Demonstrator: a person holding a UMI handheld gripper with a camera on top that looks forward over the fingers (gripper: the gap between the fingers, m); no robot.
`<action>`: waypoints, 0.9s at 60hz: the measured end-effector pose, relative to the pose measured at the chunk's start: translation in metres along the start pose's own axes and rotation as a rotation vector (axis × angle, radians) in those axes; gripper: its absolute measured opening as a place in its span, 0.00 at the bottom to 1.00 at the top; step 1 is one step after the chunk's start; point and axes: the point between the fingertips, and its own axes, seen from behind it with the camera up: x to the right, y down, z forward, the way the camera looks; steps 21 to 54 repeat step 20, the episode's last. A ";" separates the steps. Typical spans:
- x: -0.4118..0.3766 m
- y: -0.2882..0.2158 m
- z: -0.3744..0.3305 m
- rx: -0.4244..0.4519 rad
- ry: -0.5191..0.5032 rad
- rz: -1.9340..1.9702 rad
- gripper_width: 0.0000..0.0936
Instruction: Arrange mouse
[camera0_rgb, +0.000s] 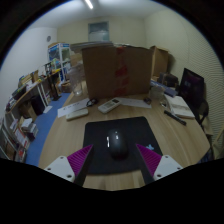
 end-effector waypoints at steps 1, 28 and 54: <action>-0.002 0.001 -0.008 0.001 0.004 0.008 0.89; -0.032 0.029 -0.156 -0.012 0.070 0.192 0.90; -0.032 0.029 -0.156 -0.012 0.070 0.192 0.90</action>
